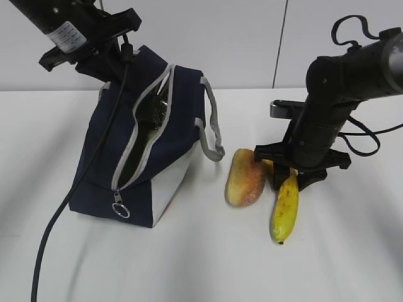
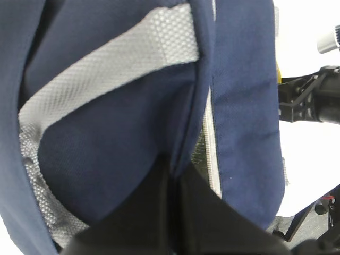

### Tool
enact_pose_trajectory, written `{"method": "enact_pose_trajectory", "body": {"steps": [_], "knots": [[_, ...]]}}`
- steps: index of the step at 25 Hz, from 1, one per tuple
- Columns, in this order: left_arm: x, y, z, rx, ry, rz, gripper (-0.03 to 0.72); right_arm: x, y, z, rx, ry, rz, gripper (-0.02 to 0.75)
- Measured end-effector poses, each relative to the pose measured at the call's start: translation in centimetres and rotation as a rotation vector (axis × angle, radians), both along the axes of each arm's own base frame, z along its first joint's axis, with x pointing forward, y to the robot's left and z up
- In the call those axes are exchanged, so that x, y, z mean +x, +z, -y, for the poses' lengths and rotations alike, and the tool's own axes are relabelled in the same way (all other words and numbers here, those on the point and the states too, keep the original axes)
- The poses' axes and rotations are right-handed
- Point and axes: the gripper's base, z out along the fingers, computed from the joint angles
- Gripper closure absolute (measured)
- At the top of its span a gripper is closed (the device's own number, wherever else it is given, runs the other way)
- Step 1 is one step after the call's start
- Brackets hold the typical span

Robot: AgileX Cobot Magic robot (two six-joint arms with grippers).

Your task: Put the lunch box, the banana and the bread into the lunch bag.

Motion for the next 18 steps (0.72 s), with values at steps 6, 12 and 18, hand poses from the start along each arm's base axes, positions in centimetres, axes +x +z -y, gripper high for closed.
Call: {"method": "enact_pose_trajectory", "body": {"steps": [6, 12, 18], "knots": [[0.0, 0.0, 0.0, 0.000, 0.000, 0.000, 0.689, 0.1, 0.5, 0.1, -0.026, 0.018, -0.020, 0.433], [0.0, 0.0, 0.0, 0.000, 0.000, 0.000, 0.689, 0.9, 3.8, 0.7, -0.125, 0.102, -0.042, 0.435], [0.0, 0.0, 0.0, 0.000, 0.000, 0.000, 0.689, 2.3, 11.4, 0.6, -0.152, 0.148, 0.047, 0.435]]}}
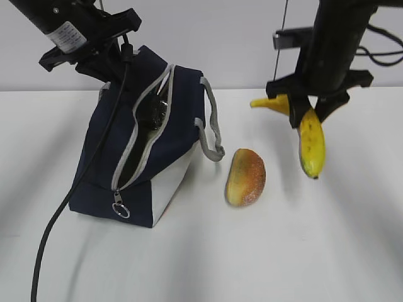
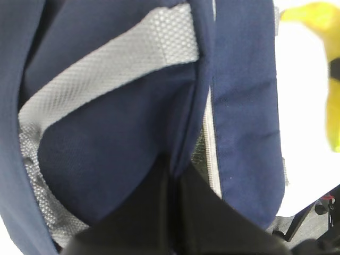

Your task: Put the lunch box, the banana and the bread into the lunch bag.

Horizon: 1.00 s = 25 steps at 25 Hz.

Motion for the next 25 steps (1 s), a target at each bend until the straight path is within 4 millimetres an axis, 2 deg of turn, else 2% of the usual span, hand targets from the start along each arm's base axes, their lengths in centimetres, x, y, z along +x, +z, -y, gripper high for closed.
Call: {"method": "enact_pose_trajectory", "body": {"steps": [5, 7, 9, 12, 17, 21, 25], "knots": [[0.0, 0.0, 0.0, 0.000, 0.000, 0.000, 0.689, 1.1, 6.1, -1.4, 0.170, 0.007, 0.162, 0.435], [0.0, 0.0, 0.0, 0.000, 0.000, 0.000, 0.689, 1.0, 7.7, -2.4, 0.296, 0.025, 0.183, 0.435], [0.0, 0.0, 0.0, 0.000, 0.000, 0.000, 0.689, 0.6, 8.5, -3.4, 0.394, 0.050, 0.174, 0.435], [0.0, 0.0, 0.0, 0.000, 0.000, 0.000, 0.689, 0.1, 8.8, -5.0, 0.482, 0.080, 0.145, 0.435], [0.1, 0.0, -0.3, 0.000, 0.007, 0.000, 0.689, -0.9, 8.3, -8.3, 0.509, 0.152, 0.106, 0.435], [0.1, 0.1, -0.3, -0.014, 0.010, -0.004, 0.689, -0.9, 6.5, -10.4, 0.523, 0.180, 0.057, 0.435], [0.1, 0.2, -0.1, -0.033, 0.007, -0.005, 0.689, -0.2, 5.0, -11.0, 0.532, 0.164, 0.025, 0.435]]}}
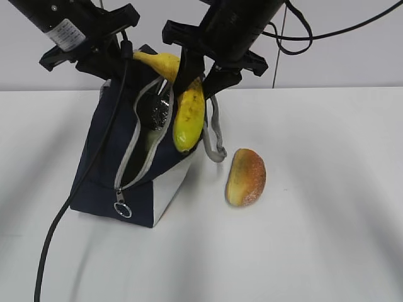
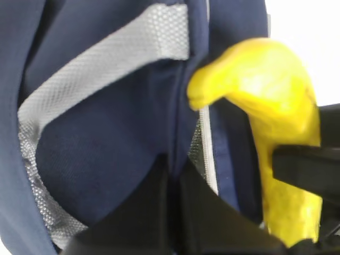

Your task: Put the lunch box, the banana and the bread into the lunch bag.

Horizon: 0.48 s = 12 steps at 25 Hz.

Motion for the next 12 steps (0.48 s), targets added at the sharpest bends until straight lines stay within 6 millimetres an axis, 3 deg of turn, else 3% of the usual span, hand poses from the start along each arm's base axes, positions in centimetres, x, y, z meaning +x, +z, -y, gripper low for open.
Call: {"method": "enact_pose_trajectory", "body": {"steps": [8, 12], "knots": [[-0.1, 0.2, 0.2, -0.035, -0.004, -0.007, 0.689, 1.1, -2.6, 0.5, -0.116, -0.046, -0.035, 0.435], [-0.1, 0.3, 0.4, -0.052, -0.010, -0.006, 0.689, 1.2, -2.9, 0.8, -0.148, -0.077, -0.041, 0.435]]}}
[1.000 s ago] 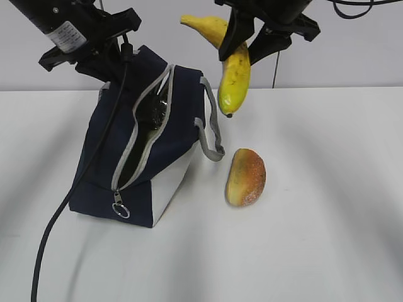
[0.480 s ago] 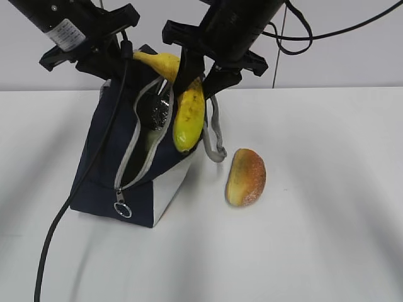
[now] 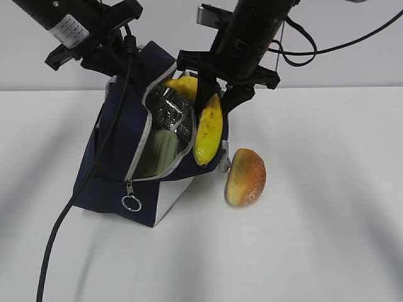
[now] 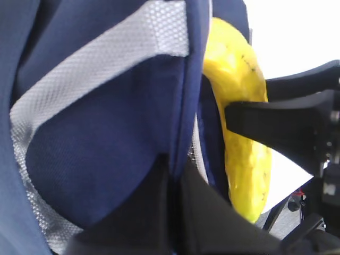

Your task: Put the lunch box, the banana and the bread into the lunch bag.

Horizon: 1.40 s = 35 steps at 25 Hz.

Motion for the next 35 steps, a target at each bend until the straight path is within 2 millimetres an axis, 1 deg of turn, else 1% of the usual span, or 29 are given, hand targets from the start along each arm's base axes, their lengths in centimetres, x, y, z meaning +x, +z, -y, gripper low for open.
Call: {"method": "enact_pose_trajectory", "body": {"steps": [3, 8, 12, 16, 19, 24, 26, 28, 33, 35], "knots": [[0.0, 0.0, 0.0, -0.003, -0.003, 0.002, 0.689, 0.0, -0.1, -0.1, 0.012, -0.021, -0.013, 0.435], [0.0, 0.1, 0.1, -0.003, -0.009, 0.004, 0.689, 0.0, 0.2, -0.8, 0.105, -0.042, -0.026, 0.435], [0.0, 0.1, 0.1, -0.002, -0.011, 0.005, 0.689, 0.1, 0.4, -1.1, 0.145, -0.051, -0.016, 0.435], [0.0, 0.1, 0.1, -0.002, -0.011, 0.005, 0.689, 0.3, 0.2, -1.5, 0.180, -0.062, -0.013, 0.435], [0.0, 0.1, 0.1, -0.002, -0.011, 0.005, 0.689, 0.4, -0.1, -2.2, 0.197, -0.062, 0.005, 0.435], [0.0, 0.0, 0.0, 0.001, -0.007, 0.010, 0.689, 0.2, 0.1, -3.8, 0.219, -0.050, 0.062, 0.435], [0.0, 0.0, 0.0, 0.003, -0.007, 0.011, 0.689, 0.2, 0.0, -4.0, 0.204, -0.043, 0.078, 0.432], [0.0, 0.0, 0.0, 0.003, -0.008, 0.012, 0.689, 0.3, 0.0, -3.8, 0.190, -0.042, 0.088, 0.413], [0.0, 0.1, 0.0, -0.001, -0.011, 0.009, 0.689, 0.5, 0.0, -3.8, 0.188, -0.045, 0.110, 0.291], [0.0, 0.1, 0.0, -0.002, -0.012, 0.009, 0.689, 0.5, 0.0, -3.8, 0.189, -0.044, 0.113, 0.274]]}}
